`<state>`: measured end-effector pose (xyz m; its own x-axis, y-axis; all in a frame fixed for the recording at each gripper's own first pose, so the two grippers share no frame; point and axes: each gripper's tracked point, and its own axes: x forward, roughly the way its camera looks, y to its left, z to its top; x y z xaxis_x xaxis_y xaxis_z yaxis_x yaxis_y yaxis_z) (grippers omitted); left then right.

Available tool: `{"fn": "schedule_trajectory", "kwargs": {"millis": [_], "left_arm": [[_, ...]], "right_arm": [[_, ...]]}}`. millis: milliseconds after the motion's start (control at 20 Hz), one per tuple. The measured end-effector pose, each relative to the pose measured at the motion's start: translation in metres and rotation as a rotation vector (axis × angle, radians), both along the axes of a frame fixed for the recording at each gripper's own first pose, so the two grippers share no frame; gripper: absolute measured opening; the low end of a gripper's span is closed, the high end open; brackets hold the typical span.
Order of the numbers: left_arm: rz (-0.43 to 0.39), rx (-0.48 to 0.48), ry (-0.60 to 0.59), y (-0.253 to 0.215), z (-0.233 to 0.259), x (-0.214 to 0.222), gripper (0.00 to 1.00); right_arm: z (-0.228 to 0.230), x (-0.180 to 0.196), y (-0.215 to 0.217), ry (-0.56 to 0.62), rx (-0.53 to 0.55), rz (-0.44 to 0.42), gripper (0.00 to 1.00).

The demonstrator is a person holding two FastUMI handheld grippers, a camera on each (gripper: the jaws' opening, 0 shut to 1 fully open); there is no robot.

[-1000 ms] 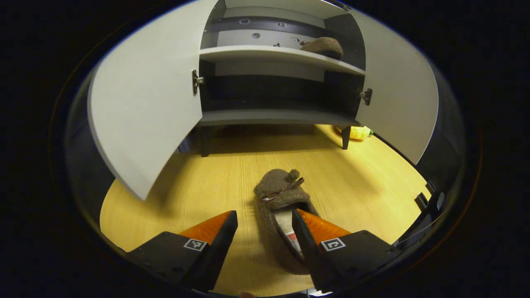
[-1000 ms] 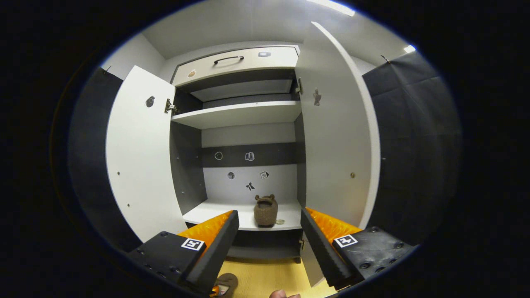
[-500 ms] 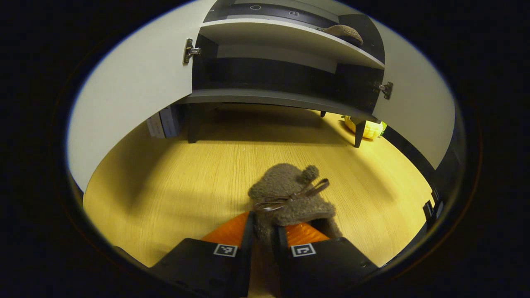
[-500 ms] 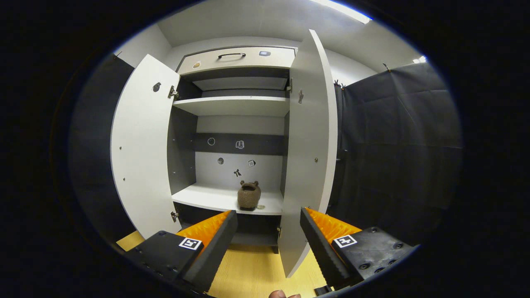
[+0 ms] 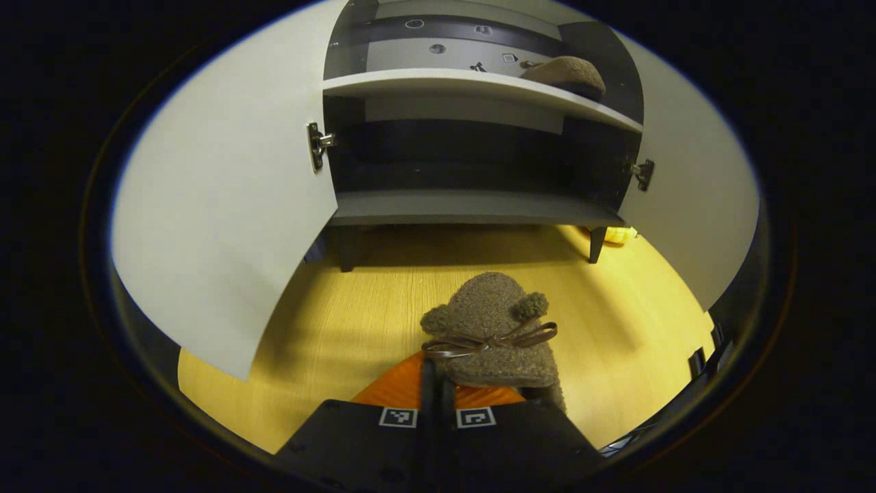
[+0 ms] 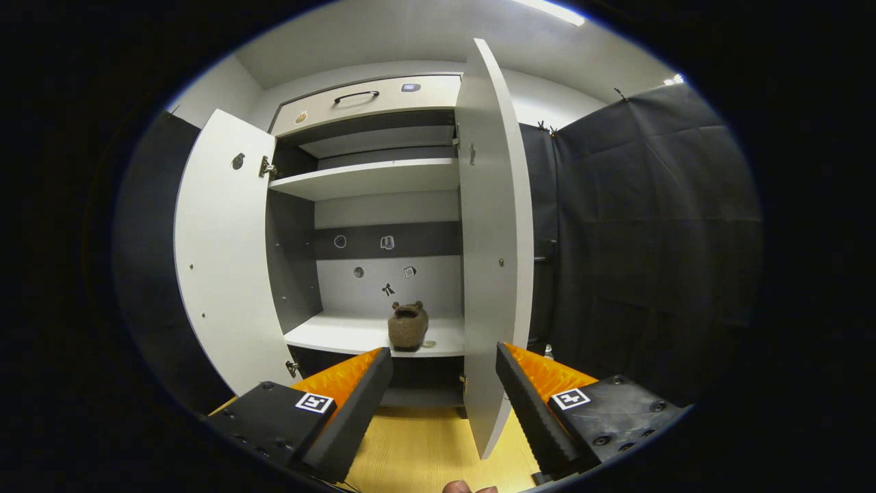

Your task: Grab one shoe with the right hand and put it into the shoe cabinet, grab the other shoe with the left hand and put it into the shoe cabinet; then close the right door with the right hand and the left door with the left hand.

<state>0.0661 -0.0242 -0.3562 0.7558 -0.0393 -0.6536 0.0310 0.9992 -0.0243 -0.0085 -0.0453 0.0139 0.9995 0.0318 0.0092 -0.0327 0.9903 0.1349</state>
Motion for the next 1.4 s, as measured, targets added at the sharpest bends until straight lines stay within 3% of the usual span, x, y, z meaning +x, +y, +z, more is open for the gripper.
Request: {"fn": "schedule_trajectory", "kwargs": {"millis": [300,650,1100,1400], "left_arm": [[0.097,-0.048,-0.096,-0.004,0.128,0.023,0.06],[0.127,-0.069,-0.296,-0.013,0.279,0.114,0.06],[0.177,0.015,-0.299,-0.001,0.323,0.263,0.06],[0.212,0.082,-0.204,0.003,0.291,0.327,0.06]], "right_arm": [[0.002,0.000,-0.017,-0.024,-0.007,-0.012,0.99],[-0.009,-0.014,-0.029,-0.003,0.003,0.016,0.99],[-0.037,-0.018,-0.073,0.063,0.055,-0.040,0.98],[-0.046,-0.014,-0.119,0.082,0.045,-0.123,0.98]]}}
